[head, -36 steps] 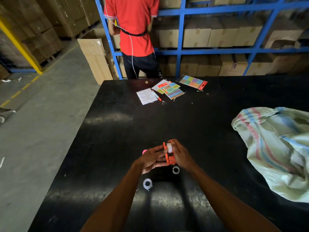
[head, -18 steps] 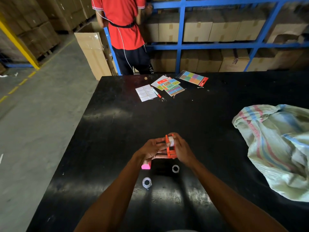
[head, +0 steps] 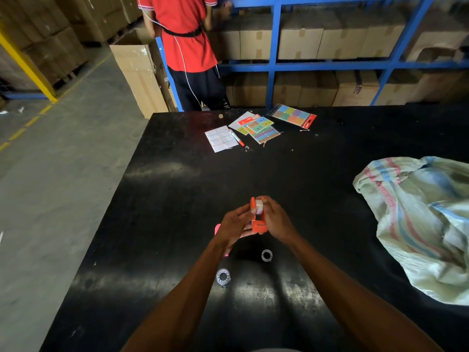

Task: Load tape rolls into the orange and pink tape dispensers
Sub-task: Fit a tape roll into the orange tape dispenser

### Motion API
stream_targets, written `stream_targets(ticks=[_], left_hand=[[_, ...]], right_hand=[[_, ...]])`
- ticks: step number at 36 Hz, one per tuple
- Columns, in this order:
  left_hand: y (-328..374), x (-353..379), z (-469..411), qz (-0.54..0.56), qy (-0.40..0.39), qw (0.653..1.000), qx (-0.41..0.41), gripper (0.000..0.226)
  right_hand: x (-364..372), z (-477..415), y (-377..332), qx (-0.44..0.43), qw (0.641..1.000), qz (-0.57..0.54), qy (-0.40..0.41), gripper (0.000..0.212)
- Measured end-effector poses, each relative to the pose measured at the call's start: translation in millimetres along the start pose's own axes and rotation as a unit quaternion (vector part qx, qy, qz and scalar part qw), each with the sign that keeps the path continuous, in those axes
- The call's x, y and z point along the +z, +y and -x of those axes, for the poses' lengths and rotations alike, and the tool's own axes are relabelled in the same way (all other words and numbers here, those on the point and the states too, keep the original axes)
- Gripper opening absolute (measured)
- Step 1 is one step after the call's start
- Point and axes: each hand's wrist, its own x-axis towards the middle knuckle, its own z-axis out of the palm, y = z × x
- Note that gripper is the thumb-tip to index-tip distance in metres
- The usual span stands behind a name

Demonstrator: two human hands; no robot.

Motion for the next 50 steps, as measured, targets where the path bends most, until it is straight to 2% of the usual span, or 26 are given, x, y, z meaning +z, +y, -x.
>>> stream_targets(ticks=[2,6,10,14,18,25,31,35,42,50], left_hand=[[-7.2,1.4,-0.6,0.012,0.01,1.0,-0.015,0.037],[-15.1,11.7,-5.9,0.056,0.078,0.992,-0.083,0.065],[-19.4,16.3,-14.9,0.119,0.125,0.981,-0.093,0.061],[-19.7,17.8,-17.2,0.166,0.116,0.975,-0.093,0.055],[-18.2,17.5,-17.3,0.2,0.094,0.971,-0.086,0.058],[-20.2,14.0,-17.3,0.175,0.102,0.977,-0.067,0.064],[-14.3,9.5,-14.4,0.125,0.128,0.983,-0.04,0.061],[-13.2,6.1,-12.6,0.113,0.125,0.986,-0.019,0.065],[-9.2,6.9,-2.8,0.155,0.097,0.983,-0.023,0.057],[-7.9,6.3,3.6,0.152,0.08,0.985,-0.024,0.065]], right_hand=[[-0.6,-0.6,-4.5,-0.014,0.999,0.031,0.005,0.04],[2.3,1.7,-10.8,-0.029,0.997,0.063,0.017,0.032],[7.0,7.9,-16.1,-0.063,0.99,0.127,0.024,0.032],[7.8,10.9,-19.4,-0.077,0.976,0.203,0.027,0.037],[1.3,5.8,-22.2,-0.089,0.965,0.241,0.051,0.038],[-11.5,-3.5,-28.1,-0.067,0.969,0.235,-0.031,0.039],[-22.9,3.5,-34.6,-0.158,0.967,0.202,-0.012,0.028],[-28.2,7.9,-42.5,-0.221,0.948,0.225,-0.035,0.021],[-26.0,10.6,-50.4,-0.283,0.904,0.321,-0.009,0.025],[-23.3,10.9,-60.1,-0.318,0.886,0.338,0.022,0.016]])
